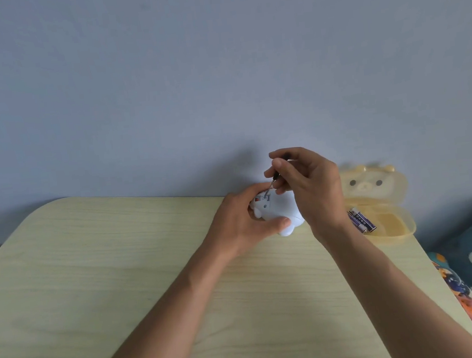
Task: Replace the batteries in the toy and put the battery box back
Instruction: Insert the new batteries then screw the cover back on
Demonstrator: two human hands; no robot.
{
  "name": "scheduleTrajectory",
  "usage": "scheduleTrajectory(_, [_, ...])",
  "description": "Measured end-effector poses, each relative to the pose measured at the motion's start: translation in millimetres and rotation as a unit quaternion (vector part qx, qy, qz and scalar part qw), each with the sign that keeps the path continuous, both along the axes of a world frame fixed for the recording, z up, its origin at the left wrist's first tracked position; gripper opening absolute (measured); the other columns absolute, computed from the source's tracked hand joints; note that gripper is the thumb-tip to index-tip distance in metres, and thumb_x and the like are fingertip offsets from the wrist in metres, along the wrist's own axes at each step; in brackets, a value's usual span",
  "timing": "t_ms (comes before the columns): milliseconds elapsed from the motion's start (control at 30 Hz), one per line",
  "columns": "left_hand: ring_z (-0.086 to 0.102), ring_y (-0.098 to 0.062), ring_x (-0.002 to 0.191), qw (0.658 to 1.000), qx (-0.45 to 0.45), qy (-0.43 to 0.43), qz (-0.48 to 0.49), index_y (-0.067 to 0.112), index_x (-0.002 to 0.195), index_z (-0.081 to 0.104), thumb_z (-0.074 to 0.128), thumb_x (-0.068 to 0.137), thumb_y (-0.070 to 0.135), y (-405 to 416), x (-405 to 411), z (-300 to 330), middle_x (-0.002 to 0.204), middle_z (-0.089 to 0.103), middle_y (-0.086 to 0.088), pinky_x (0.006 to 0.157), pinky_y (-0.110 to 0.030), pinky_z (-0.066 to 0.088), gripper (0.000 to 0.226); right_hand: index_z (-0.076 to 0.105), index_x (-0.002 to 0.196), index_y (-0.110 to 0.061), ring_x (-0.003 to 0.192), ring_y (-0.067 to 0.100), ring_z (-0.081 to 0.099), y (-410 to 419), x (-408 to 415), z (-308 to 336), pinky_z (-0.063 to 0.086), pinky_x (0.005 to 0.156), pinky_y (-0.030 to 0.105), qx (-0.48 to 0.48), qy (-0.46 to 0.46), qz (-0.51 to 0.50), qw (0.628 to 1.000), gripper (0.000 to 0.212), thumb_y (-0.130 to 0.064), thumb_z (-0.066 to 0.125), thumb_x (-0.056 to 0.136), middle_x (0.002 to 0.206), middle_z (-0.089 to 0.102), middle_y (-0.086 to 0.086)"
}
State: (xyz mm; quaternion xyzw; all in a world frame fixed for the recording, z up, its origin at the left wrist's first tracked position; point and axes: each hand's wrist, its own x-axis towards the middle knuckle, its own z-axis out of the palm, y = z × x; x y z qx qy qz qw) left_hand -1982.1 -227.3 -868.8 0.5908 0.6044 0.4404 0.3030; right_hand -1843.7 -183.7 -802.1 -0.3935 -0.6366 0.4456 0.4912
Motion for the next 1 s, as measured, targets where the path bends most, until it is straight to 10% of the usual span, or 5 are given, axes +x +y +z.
scheduleTrajectory(500, [0.047,-0.004,0.058,0.999,0.023,0.045,-0.003,0.033,0.098,0.061,0.083,0.075,0.041,5.1,0.2,-3.3,0.074,0.061,0.010,0.056,-0.019,0.038,0.033,0.072,0.097,-0.016,0.061,0.012,0.061,-5.8,-3.9,-0.9,0.054,0.067,0.023,0.021,-0.096,0.093,0.991,0.014,-0.011,0.058,0.096,0.072,0.068,-0.007])
scheduleTrajectory(633, [0.045,-0.006,0.059,0.998,0.027,0.053,-0.001,0.030,0.096,0.061,0.084,0.075,0.042,4.8,-0.4,-3.7,0.074,0.057,0.008,0.056,-0.022,0.038,0.033,0.063,0.089,-0.013,0.057,0.027,0.066,-2.6,-6.0,-0.8,0.058,0.066,0.041,0.031,-0.084,0.071,0.993,0.006,-0.014,0.068,0.091,0.078,0.075,0.003])
scheduleTrajectory(1000, [0.045,-0.004,0.058,0.998,0.034,0.046,0.005,0.047,0.079,0.050,0.086,0.075,0.036,3.9,0.0,-1.9,0.066,0.052,0.018,0.055,-0.013,0.033,0.038,0.065,0.126,-0.019,0.060,0.027,0.065,-1.5,-2.4,3.8,0.057,0.059,0.033,0.031,-0.072,0.119,0.990,0.037,-0.005,0.040,0.104,0.099,0.072,0.004])
